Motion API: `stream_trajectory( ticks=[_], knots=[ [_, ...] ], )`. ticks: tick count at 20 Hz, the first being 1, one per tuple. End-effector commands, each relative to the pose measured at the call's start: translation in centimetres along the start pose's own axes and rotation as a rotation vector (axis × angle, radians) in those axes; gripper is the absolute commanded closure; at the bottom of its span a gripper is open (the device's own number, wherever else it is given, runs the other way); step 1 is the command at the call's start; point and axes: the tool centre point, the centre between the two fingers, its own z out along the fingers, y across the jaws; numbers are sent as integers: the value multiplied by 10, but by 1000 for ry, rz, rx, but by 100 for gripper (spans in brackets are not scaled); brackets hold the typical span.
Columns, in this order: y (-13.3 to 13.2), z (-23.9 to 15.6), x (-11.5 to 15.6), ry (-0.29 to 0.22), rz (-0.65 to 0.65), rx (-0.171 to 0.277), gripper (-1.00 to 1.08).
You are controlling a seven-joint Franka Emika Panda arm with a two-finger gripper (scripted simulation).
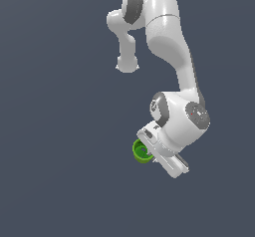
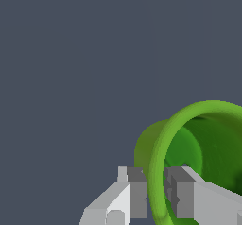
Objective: Pick up the object and move it to a goal position.
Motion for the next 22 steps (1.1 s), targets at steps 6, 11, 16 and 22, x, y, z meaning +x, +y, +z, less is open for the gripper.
stream_trajectory(
  ticks=[6,11,16,22],
  knots=[
    [12,-35,10,13,-71,23,108],
    [26,-73,21,27,-153,45,108],
    [43,-120,36,44,-255,72,108],
    [63,-176,56,64,-376,105,108]
  ],
)
